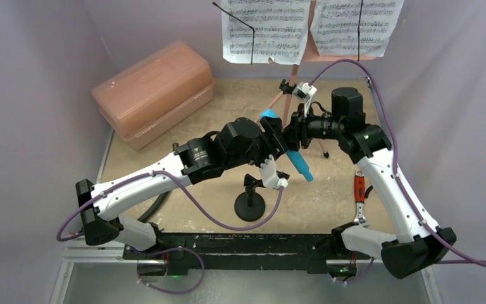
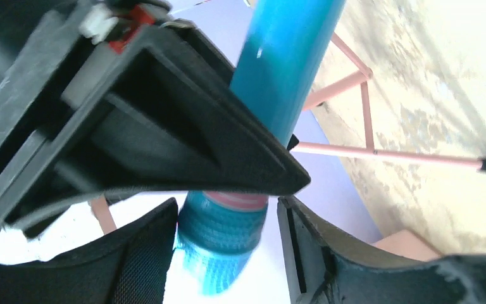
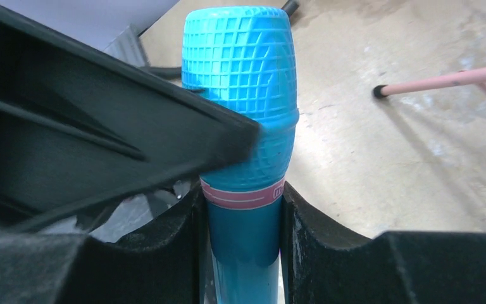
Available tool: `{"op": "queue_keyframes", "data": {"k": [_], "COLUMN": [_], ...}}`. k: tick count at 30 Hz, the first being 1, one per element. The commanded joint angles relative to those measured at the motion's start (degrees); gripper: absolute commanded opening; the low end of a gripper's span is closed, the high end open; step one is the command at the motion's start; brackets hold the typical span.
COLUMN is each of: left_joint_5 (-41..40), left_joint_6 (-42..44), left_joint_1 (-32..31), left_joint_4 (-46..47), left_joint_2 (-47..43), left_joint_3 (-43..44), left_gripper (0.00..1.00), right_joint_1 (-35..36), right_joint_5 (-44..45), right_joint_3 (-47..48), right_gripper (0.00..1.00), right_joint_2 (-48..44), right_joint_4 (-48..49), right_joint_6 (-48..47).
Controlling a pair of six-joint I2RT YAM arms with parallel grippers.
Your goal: Set up the instrument practice props
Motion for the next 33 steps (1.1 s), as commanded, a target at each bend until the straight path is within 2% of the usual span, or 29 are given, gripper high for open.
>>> {"op": "queue_keyframes", "data": {"k": [1, 3, 6, 12, 18, 21, 27, 33], "left_joint_5": [0.2, -1.5, -4.8, -12.8, -17.6, -20.6, -22.1, -15.4], "left_joint_6": [-12.9, -18.5, -28.6, -50.7, -71.4, -80.0, -92.4, -92.5], "left_joint_1": [-0.7, -0.7, -0.7, -0.6, -0.6, -0.6, -0.6, -0.6], "left_joint_4": [19.0, 22.8, 25.9, 25.1, 27.4, 26.8, 21.0, 13.1], "left_joint_2": [-7.6, -9.4, -12.0, -17.3, -27.5, -32.1, -38.3, -41.2], "left_joint_3": [-6.6, -8.7, -11.9, -17.7, -28.7, -32.4, -35.4, -36.1], "left_gripper": [0.62, 0.78, 0.8, 0.85, 0.93, 0.92, 0.89, 0.9], "right_joint_1": [-0.3, -0.3, -0.3, -0.3, -0.3, -0.3, -0.3, -0.3], "right_joint_5": [6.5, 9.5, 13.2, 17.6, 20.5, 20.7, 20.0, 21.3], "right_joint_3": [-4.1, -6.0, -8.8, -11.7, -14.0, -16.8, -25.0, -31.8], "right_gripper": [0.0, 0.0, 0.0, 0.0, 0.0, 0.0, 0.0, 0.0], "right_joint_2": [-5.0, -6.8, -9.2, -11.9, -15.0, -17.3, -23.5, -29.4], "right_joint_4": [11.9, 14.4, 18.4, 22.7, 27.6, 32.6, 47.4, 57.6], "right_joint_6": [5.5, 6.2, 7.0, 7.6, 7.7, 5.9, 7.7, 8.5]}}
